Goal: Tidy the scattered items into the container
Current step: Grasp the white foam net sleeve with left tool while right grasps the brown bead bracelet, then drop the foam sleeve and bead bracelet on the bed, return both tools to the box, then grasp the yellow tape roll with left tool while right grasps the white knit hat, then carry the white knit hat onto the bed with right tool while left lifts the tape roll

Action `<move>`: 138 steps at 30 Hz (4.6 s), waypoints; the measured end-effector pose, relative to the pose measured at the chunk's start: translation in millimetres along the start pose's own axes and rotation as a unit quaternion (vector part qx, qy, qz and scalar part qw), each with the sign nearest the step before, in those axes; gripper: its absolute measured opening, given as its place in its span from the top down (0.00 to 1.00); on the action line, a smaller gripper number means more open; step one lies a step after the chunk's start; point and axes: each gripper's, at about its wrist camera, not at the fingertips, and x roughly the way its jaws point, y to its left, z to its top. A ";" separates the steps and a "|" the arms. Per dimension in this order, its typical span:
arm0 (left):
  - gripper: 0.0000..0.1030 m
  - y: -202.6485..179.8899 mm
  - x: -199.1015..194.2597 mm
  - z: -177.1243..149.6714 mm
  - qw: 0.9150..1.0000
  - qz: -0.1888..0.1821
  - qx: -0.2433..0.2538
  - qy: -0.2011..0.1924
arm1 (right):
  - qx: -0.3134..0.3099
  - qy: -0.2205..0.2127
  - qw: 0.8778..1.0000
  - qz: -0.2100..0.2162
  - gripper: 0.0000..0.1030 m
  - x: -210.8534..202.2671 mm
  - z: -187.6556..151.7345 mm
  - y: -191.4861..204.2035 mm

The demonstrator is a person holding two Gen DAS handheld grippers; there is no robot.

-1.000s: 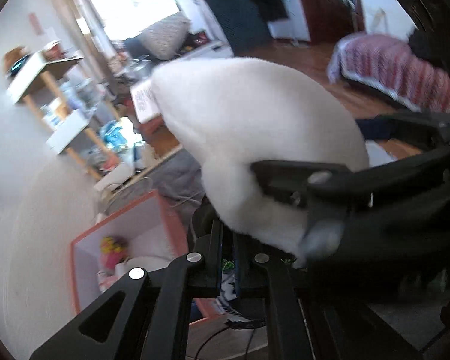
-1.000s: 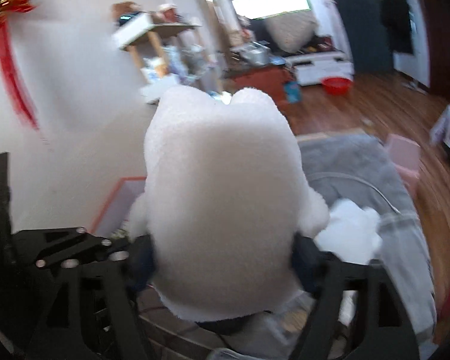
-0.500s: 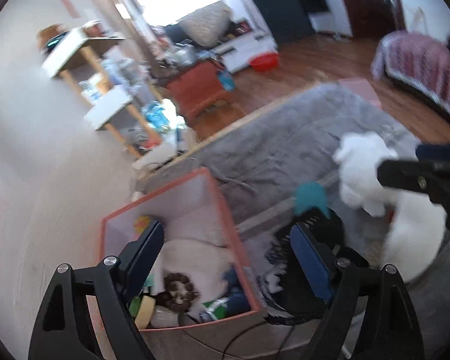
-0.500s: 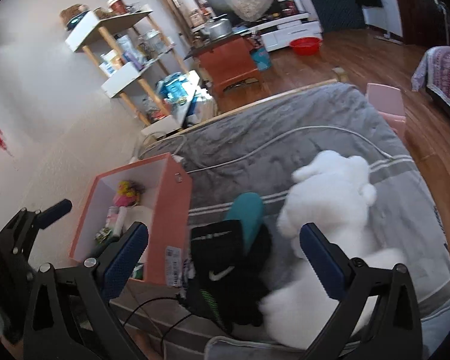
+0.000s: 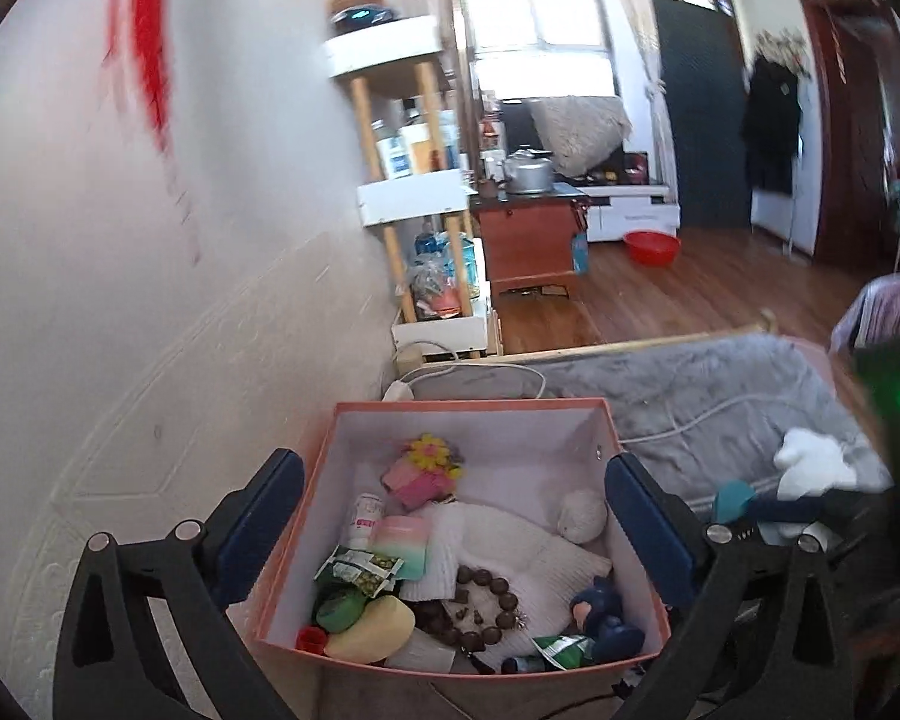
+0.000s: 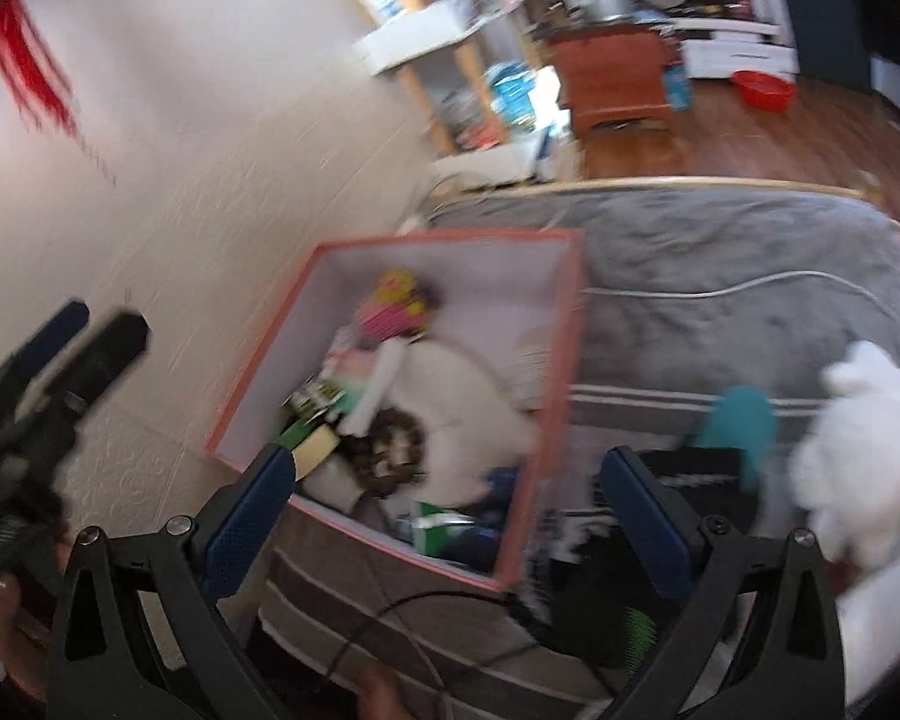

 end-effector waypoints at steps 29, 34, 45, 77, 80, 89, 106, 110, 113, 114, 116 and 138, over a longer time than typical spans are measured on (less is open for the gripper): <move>0.00 71.4 324.7 -125.6 0.886 -0.118 -0.122 0.432 | -0.090 0.279 0.951 -0.101 0.12 267.0 0.3 -20.8; 0.09 33.1 324.4 -141.1 0.877 -0.107 -0.017 0.467 | -0.095 0.252 0.958 -0.102 0.45 243.0 -0.1 -14.6; 0.93 92.2 223.4 -125.7 0.888 -0.187 -0.170 0.385 | 0.021 0.130 0.988 0.076 0.83 109.5 17.5 -25.2; 0.15 -55.7 39.9 4.7 0.952 -0.169 0.072 0.246 | -0.042 -0.033 0.982 -0.183 0.01 -180.7 -7.7 -31.8; 0.15 -10.2 72.8 -13.3 0.951 -0.135 0.048 0.272 | -0.032 -0.017 0.988 -0.148 0.01 -148.1 -4.9 -32.2; 0.15 72.1 164.0 -96.4 0.925 -0.082 0.007 0.370 | -0.017 0.072 0.996 -0.053 0.01 -7.8 -0.5 -3.6; 0.14 66.2 276.5 -144.3 0.879 -0.069 0.086 0.463 | -0.112 0.219 0.964 -0.105 0.01 192.1 -5.9 37.5; 0.14 65.3 285.3 -148.7 0.872 -0.053 0.102 0.476 | -0.146 0.236 0.954 -0.112 0.01 208.8 -6.4 45.1; 0.14 63.2 287.9 -152.3 0.872 -0.053 0.110 0.475 | -0.148 0.265 0.949 -0.090 0.01 223.7 -16.9 44.5; 0.14 60.7 288.0 -154.5 0.869 -0.052 0.118 0.477 | -0.148 0.282 0.943 -0.095 0.01 231.9 -21.3 42.4; 0.14 55.8 286.5 -156.6 0.863 -0.049 0.138 0.484 | -0.144 0.312 0.934 -0.102 0.02 243.8 -25.0 38.0; 0.80 109.8 102.5 -62.3 0.903 -0.036 0.080 0.422 | -0.026 0.062 0.995 0.080 0.86 -41.2 35.5 23.7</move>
